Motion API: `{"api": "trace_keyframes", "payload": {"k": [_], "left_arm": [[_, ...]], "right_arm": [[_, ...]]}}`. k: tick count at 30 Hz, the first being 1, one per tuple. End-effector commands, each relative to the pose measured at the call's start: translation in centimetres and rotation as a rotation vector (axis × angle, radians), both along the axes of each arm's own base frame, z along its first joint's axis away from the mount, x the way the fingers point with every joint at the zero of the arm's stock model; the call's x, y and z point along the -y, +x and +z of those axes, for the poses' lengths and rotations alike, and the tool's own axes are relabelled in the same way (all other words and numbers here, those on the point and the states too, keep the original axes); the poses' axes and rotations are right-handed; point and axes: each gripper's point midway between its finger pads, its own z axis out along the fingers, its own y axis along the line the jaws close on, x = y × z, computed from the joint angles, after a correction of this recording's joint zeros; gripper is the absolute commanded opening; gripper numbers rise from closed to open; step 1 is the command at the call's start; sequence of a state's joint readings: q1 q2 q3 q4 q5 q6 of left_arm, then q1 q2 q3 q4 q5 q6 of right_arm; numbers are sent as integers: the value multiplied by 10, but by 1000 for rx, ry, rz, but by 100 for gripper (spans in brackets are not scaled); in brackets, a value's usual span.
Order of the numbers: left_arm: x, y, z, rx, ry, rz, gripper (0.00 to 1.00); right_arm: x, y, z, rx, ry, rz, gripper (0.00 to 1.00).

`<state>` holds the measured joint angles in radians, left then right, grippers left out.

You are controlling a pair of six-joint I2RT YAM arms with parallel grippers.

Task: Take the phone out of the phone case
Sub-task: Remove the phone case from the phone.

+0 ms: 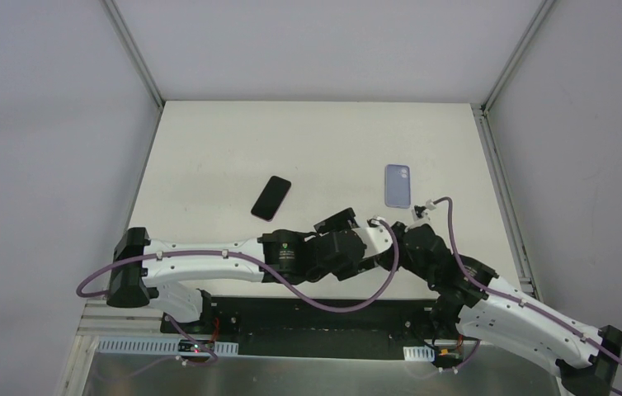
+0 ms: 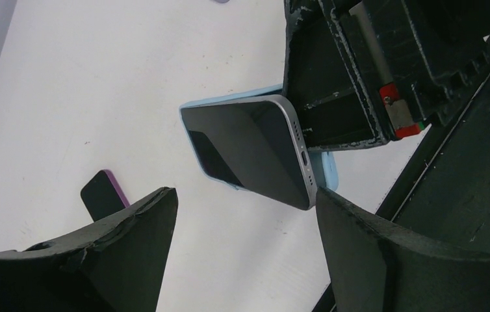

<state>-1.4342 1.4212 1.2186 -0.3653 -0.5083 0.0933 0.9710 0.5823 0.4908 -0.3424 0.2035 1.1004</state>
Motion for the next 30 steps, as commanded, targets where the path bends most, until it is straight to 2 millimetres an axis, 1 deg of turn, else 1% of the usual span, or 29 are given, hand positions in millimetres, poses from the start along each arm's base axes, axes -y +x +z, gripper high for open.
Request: {"api": "trace_keyframes", "payload": {"k": [1,7,16,26,30], "left_arm": [[10,5,15,39,-13,16,79],[16,9,8,47,9,34,78],[12,16,2,78,39,75,73],[14,24,-7,124,101,100,57],[16,26,-6,132,103,108,47]], "right_arm": [[-13,5,56,62,159,3,0],[-13,4,59,63,167,5,0],[-14,3,60,59,173,9,0],[-17,1,66,49,196,20,0],[-18,0,66,43,202,24,0]]}}
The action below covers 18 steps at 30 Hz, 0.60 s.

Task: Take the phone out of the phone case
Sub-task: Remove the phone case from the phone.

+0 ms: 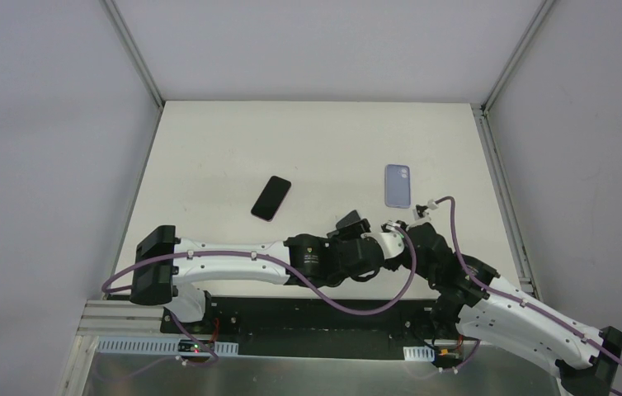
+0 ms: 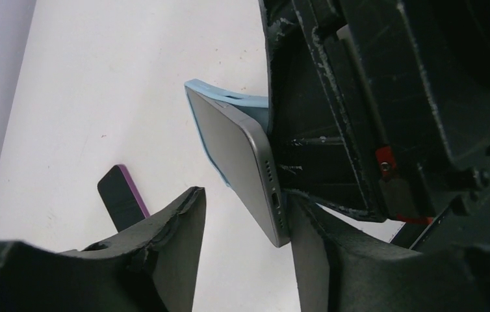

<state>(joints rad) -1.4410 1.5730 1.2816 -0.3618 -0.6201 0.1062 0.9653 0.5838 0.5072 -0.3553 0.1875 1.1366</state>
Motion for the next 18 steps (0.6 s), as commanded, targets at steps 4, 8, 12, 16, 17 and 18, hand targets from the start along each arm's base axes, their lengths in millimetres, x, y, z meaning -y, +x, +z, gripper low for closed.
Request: {"api": "trace_keyframes", "payload": {"k": [4,8,12,16,17,18], "left_arm": [[2,10,16,63,0,35,39],[3,8,16,54,-10,32,29],[3,5,19,44,-24,23,17],[4,2,23,43,-35,14,1],[5,2,25,42,-40,13,0],[4,2,26,41,-46,15,0]], "right_arm": [[-16,1,60,71,177,28,0],[-14,2,57,71,176,16,0],[-13,1,56,70,179,13,0],[-12,2,56,72,179,9,0],[-11,2,55,72,177,6,0],[-11,2,55,73,177,7,0]]}}
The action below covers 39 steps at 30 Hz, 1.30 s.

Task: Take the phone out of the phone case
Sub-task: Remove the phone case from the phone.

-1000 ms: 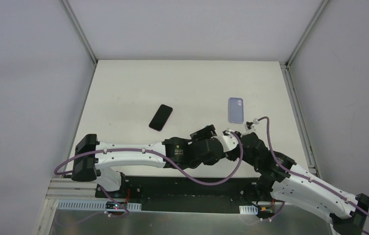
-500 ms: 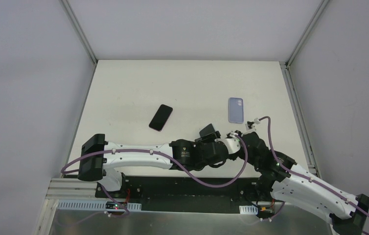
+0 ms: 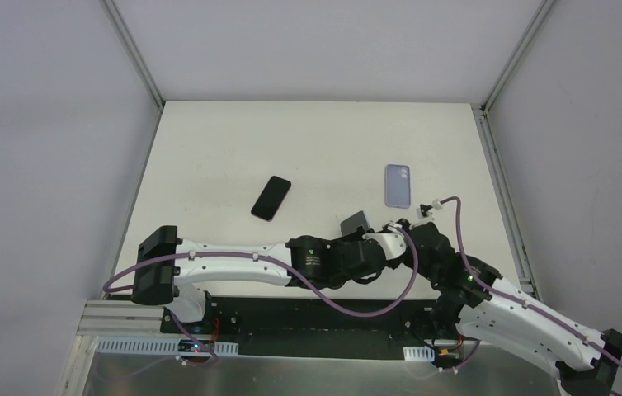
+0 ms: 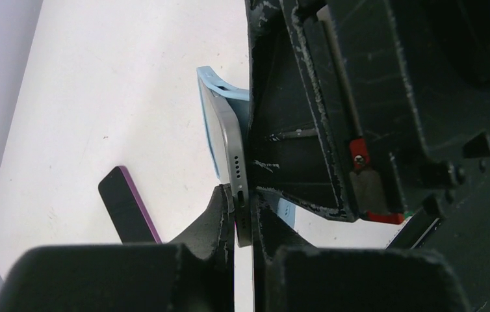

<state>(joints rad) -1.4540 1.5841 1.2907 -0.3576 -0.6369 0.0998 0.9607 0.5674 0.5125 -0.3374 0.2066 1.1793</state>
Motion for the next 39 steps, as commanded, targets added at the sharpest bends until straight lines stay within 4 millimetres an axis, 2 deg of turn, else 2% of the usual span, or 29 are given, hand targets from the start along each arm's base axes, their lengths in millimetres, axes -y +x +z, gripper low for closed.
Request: {"api": "trace_keyframes", "payload": {"k": [1,9,23,33,39], "left_arm": [[0,4,26,31,-47,15,0],[-6,8,38,66,-81,72,0],[-18,1,64,85,-149,71,0],[-25,-4,80,93,-198,72,0],[-31,-11,99,90,-257,57,0]], "right_arm": [[-11,-4,43,71,120,45,0],[-9,-3,42,71,114,40,0],[10,10,12,76,-36,-45,0],[18,13,4,81,-79,-69,0],[24,14,-1,86,-110,-90,0]]}}
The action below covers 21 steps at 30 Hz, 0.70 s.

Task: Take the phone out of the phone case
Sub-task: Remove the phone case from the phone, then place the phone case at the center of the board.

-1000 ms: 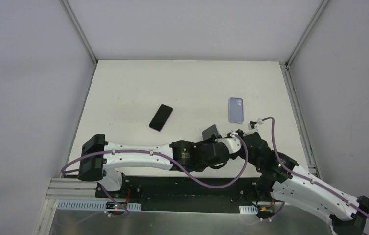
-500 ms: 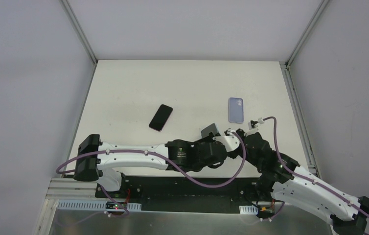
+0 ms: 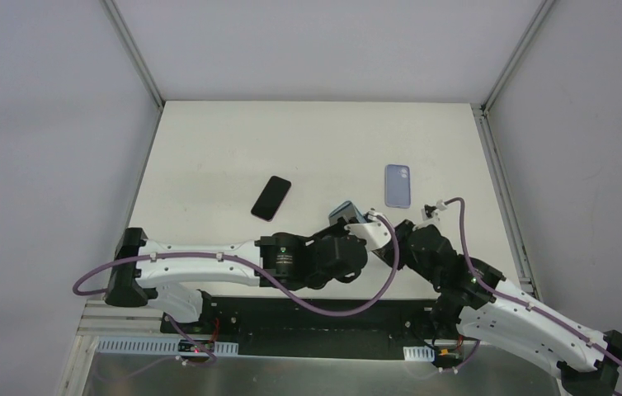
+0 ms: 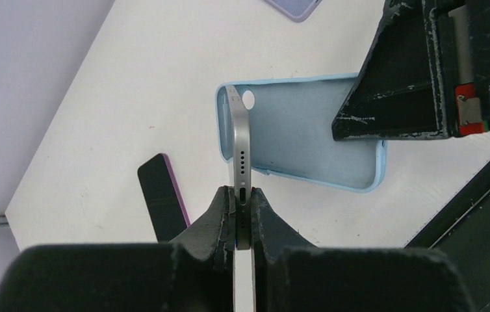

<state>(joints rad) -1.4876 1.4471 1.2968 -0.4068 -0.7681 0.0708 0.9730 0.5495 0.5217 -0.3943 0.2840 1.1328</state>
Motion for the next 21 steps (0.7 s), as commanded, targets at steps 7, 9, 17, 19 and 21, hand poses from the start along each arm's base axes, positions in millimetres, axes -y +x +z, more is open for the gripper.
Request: {"api": "trace_keyframes", "payload": {"k": [7,9,17,19,21], "left_arm": [[-16,-20,69,33,-219,-41,0],[-27,-18,77,58,-230,-20,0],[-84,-6,78,127,-259,96,0],[-92,-4,73,135,-257,119,0],[-96,-3,64,134,-254,135,0]], "right_arm": [[32,20,-5,83,-118,-134,0],[49,26,-6,118,-172,-194,0],[113,46,-11,213,-356,-417,0],[121,53,-14,190,-350,-455,0],[129,62,-17,162,-334,-498,0]]}}
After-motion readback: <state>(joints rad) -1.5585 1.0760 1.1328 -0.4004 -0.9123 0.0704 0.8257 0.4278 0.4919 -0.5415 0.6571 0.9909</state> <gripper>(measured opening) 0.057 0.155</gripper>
